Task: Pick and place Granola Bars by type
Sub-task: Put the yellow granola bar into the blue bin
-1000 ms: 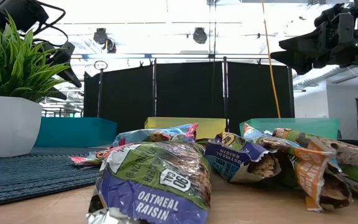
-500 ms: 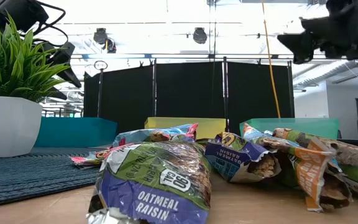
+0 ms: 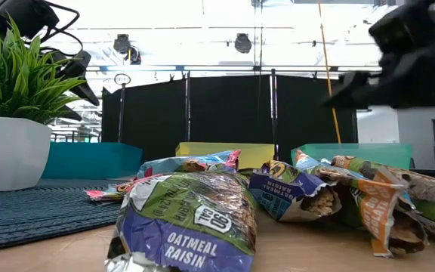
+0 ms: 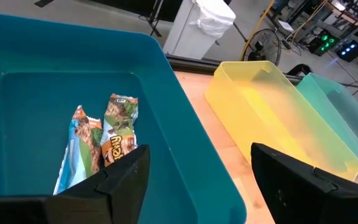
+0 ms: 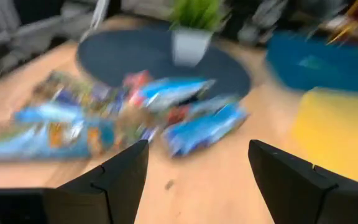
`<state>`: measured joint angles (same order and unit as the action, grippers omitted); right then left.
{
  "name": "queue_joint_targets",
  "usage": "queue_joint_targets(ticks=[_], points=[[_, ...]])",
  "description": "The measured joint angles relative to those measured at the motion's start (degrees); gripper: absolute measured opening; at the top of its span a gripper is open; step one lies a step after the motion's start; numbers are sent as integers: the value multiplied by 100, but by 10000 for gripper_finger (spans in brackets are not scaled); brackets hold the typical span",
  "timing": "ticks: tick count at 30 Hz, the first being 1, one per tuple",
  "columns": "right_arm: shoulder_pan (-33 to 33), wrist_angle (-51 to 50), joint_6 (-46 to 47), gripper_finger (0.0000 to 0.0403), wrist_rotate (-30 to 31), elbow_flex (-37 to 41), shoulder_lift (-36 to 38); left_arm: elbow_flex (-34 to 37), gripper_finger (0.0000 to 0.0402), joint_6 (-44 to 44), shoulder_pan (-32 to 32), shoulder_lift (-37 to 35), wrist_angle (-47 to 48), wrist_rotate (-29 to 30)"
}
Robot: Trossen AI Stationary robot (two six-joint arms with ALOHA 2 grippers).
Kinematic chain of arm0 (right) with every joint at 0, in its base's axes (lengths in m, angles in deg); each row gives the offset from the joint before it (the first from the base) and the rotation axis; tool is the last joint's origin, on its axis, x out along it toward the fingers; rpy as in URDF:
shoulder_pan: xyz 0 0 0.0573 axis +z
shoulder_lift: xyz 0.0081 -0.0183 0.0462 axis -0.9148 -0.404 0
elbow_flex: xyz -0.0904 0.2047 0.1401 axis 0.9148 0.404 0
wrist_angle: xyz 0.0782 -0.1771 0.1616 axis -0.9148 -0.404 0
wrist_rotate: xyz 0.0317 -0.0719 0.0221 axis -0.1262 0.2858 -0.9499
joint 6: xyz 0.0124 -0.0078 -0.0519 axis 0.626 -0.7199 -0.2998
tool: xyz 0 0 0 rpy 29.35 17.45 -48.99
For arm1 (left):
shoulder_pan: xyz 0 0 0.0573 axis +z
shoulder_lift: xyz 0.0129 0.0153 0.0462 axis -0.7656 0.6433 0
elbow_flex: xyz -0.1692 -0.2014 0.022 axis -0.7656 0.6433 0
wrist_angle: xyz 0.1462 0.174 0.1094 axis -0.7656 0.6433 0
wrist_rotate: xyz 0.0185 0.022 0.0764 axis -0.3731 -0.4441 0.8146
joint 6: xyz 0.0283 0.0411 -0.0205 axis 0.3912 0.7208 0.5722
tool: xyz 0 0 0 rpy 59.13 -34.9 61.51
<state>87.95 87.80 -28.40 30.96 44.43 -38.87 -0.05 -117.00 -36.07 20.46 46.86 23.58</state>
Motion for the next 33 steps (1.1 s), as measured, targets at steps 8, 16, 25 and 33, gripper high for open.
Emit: queue_joint_targets(ticks=[8,16,25,33], points=[[9,263,365,267,-495,-639,-1419,0,277,0,0,0,0,4],[9,811,352,267,-1206,-1151,-2244,0,278,36,0,0,0,0],[9,814,353,267,-1361,-1723,-3075,0,280,44,0,0,0,0],[9,842,365,264,-1587,-2014,-3403,0,274,44,0,0,0,-2]])
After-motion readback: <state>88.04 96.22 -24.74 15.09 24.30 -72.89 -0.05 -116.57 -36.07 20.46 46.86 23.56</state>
